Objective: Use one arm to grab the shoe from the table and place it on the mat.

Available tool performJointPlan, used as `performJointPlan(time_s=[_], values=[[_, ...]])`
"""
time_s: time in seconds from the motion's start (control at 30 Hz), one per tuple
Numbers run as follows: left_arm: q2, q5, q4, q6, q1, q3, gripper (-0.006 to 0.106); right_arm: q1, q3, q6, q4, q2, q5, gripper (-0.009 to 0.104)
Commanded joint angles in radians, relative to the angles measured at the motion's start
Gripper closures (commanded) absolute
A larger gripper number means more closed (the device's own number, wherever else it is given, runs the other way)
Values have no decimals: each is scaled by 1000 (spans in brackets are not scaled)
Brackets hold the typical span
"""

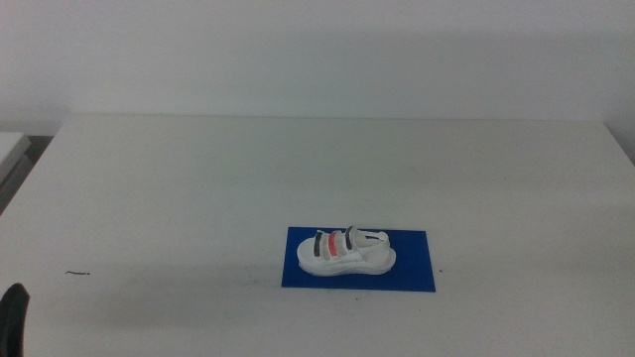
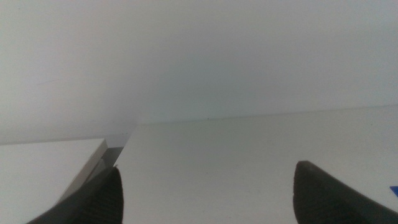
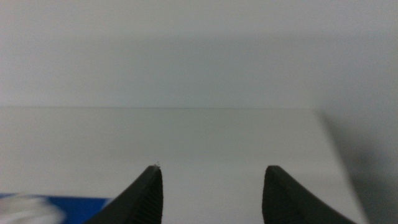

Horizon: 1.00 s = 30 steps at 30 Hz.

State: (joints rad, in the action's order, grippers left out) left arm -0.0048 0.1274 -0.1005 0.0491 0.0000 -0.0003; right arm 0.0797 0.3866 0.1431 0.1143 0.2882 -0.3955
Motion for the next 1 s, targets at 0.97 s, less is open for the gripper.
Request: performJointPlan(time_s=[0.97], values=[[5,-12,4,1,0,0,7,-156,-387,7,37,-260,372,53]])
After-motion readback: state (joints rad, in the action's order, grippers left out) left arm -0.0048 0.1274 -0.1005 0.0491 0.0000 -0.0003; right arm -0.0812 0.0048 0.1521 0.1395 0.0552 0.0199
